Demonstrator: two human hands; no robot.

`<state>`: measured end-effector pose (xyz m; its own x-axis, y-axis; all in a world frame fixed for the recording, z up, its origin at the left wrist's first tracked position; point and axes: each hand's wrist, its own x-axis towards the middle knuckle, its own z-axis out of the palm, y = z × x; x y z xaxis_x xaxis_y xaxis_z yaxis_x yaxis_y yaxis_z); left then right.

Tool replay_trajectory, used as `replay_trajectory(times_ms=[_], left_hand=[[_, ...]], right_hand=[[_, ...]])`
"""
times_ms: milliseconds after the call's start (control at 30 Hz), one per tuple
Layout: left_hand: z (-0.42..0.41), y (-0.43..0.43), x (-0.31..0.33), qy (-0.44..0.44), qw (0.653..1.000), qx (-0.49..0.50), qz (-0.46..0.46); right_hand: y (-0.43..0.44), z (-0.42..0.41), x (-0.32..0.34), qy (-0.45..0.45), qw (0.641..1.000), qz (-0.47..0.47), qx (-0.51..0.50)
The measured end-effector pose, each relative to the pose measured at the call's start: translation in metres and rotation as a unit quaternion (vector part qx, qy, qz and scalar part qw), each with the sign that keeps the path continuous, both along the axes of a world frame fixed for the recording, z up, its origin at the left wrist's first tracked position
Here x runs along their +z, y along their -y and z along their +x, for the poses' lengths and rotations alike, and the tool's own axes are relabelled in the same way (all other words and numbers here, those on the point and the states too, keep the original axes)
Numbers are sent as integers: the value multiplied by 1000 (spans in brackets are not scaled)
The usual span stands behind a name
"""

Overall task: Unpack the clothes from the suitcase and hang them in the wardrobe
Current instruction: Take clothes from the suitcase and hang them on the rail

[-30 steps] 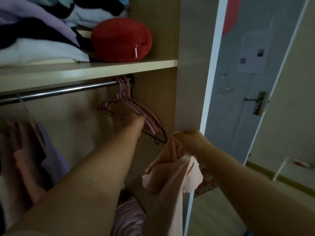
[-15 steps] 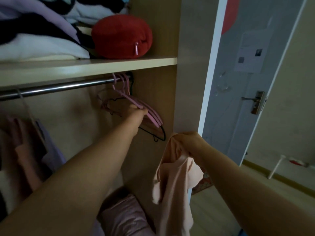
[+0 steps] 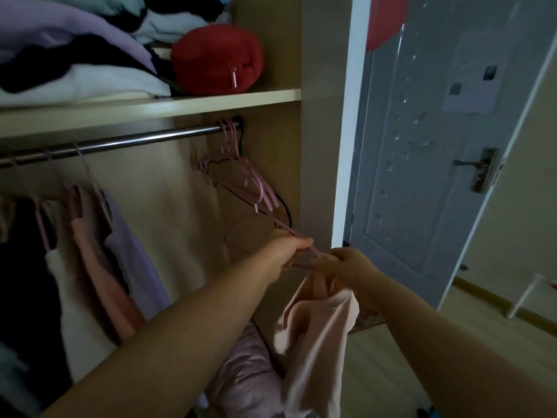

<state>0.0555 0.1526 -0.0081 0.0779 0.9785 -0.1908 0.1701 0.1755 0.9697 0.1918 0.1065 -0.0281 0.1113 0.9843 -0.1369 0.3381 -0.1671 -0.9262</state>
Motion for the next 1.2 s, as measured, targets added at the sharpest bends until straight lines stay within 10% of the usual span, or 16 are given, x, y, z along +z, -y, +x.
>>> replay_trajectory(times_ms=[267, 467, 633, 867, 1067, 1200], left_hand=[[22, 21, -8, -69, 982, 163, 64], [8, 38, -18, -402, 892, 169, 121], [38, 60, -24, -229, 970, -14, 85], [74, 86, -24, -198, 973, -108, 55], [131, 114, -20, -156, 970, -152, 109], [167, 132, -23, -156, 968, -160, 113]], right_hand=[[42, 83, -10, 78, 997, 7, -11], [63, 134, -21, 73, 997, -6, 21], [75, 164, -22, 81, 996, -8, 22], [99, 212, -21, 68, 992, -93, 43], [110, 216, -17, 349, 916, 47, -194], [118, 201, 1, 376, 905, 133, -149]])
